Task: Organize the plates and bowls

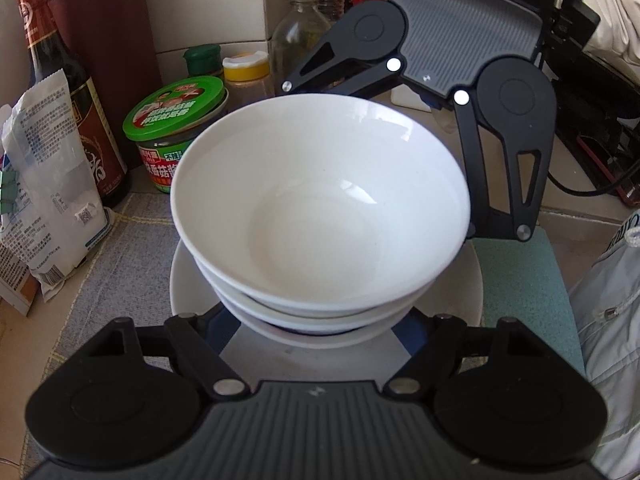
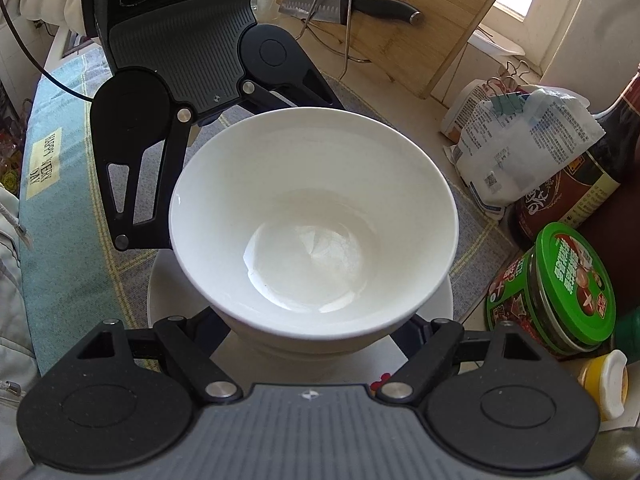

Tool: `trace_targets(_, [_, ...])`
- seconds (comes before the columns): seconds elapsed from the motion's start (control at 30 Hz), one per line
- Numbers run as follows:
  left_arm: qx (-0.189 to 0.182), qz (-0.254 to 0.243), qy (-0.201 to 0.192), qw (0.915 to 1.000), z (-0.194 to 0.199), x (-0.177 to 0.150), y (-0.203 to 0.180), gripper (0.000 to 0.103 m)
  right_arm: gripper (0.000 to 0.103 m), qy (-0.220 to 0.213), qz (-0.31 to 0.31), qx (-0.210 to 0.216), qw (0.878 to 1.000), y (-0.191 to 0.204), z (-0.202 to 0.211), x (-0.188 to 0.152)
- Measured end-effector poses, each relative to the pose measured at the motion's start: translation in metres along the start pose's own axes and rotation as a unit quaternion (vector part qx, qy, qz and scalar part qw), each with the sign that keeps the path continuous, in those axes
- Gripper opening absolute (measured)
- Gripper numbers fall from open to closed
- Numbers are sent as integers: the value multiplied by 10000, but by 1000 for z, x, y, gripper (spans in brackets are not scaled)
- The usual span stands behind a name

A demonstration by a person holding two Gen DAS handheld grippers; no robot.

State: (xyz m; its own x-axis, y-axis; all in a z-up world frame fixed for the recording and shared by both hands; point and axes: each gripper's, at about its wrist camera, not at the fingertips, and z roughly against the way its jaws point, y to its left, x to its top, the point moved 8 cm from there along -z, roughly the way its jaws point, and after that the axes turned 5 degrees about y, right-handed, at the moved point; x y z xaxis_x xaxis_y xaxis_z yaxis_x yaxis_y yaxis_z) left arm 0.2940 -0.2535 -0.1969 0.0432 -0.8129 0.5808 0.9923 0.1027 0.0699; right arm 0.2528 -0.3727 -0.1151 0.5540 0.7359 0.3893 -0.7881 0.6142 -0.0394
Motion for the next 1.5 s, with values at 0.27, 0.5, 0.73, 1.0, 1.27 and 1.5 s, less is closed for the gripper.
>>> trace_targets(0.27, [169, -18, -73, 9998, 1, -2, 1, 85, 91, -61, -73, -48, 9999, 1, 2, -1])
trace_targets(0.5, [556, 24, -122, 9984, 12, -12, -3, 94, 103, -190, -46, -162, 9997, 4, 10, 0])
trace_targets(0.73, [965, 378, -405, 9938, 44, -22, -17, 97, 103, -32, 41, -228, 9997, 13, 19, -8])
trace_targets(1.0, [2226, 975, -1255, 9619, 96, -38, -33, 102, 103, 393, -564, -1239, 9899, 34, 37, -7])
trace_targets(1.27, [2359, 2437, -1684, 9255, 143, -71, -44, 102, 103, 440, -2594, -2115, 9413, 81, 65, 12])
trace_targets(1.5, [2487, 2943, -1486, 9107, 176, -83, -62, 102, 103, 15, -4649, -2865, 8377, 123, 101, 3])
